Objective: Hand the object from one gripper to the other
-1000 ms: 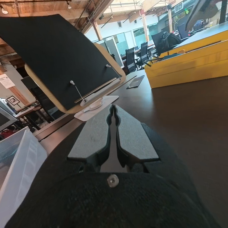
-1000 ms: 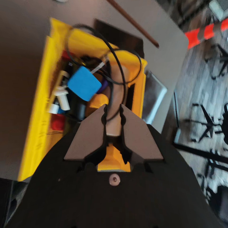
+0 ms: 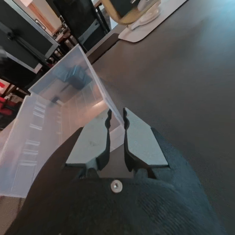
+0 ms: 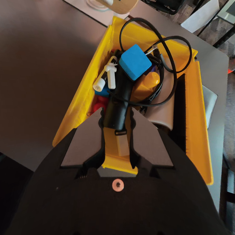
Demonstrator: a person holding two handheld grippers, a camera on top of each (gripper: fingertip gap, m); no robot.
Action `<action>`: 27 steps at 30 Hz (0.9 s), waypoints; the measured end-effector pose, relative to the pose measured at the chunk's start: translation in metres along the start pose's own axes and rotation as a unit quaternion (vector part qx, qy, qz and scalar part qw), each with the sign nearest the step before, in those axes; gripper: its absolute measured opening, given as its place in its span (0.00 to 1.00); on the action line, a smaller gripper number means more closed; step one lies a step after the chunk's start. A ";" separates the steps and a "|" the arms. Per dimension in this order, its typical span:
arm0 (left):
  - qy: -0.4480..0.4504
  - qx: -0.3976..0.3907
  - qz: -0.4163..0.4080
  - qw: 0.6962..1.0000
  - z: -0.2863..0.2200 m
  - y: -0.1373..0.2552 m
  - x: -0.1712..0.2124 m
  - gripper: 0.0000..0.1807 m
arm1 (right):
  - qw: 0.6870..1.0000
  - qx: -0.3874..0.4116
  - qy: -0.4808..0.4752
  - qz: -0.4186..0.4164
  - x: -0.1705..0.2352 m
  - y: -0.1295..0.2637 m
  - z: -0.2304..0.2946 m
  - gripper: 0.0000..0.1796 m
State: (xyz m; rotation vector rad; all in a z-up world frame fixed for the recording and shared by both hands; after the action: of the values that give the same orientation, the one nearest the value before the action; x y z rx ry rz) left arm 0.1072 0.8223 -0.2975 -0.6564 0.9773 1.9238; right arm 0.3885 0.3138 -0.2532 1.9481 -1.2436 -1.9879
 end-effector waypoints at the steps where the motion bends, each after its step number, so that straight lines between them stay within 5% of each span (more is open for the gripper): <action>1: -0.031 -0.011 0.009 0.999 0.002 0.000 0.003 0.10 | 1.000 0.008 0.007 0.007 0.005 0.000 -0.001 0.20; 8: -0.271 -0.083 0.039 0.958 0.011 0.035 0.030 0.08 | 0.999 0.001 -0.045 -0.005 0.032 0.003 -0.016 0.19; 15: -0.421 -0.148 0.063 0.893 0.006 0.069 0.067 0.06 | 0.999 -0.012 -0.037 -0.018 0.038 -0.002 -0.007 0.17; 24: -0.203 -0.068 0.005 0.977 0.019 0.112 0.061 0.00 | 0.999 -0.035 -0.032 -0.020 0.034 -0.004 0.011 0.18; 27: -0.192 -0.051 0.017 0.980 0.015 0.113 0.052 0.01 | 0.999 -0.026 -0.019 -0.014 0.035 -0.002 0.018 0.18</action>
State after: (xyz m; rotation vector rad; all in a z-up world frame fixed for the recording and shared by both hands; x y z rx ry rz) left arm -0.0172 0.8214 -0.2856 -0.3063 0.6544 2.0424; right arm 0.3675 0.3034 -0.2845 1.9231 -1.1656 -2.0580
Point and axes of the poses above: each gripper's, where its closed fingertips meet, y back along the fingers, x out of its underside, z = x × y across the jaws, the point moved 6 cm from there along y, back along the fingers, and after that the axes turned 5 degrees about -y, right-handed, at the moved point
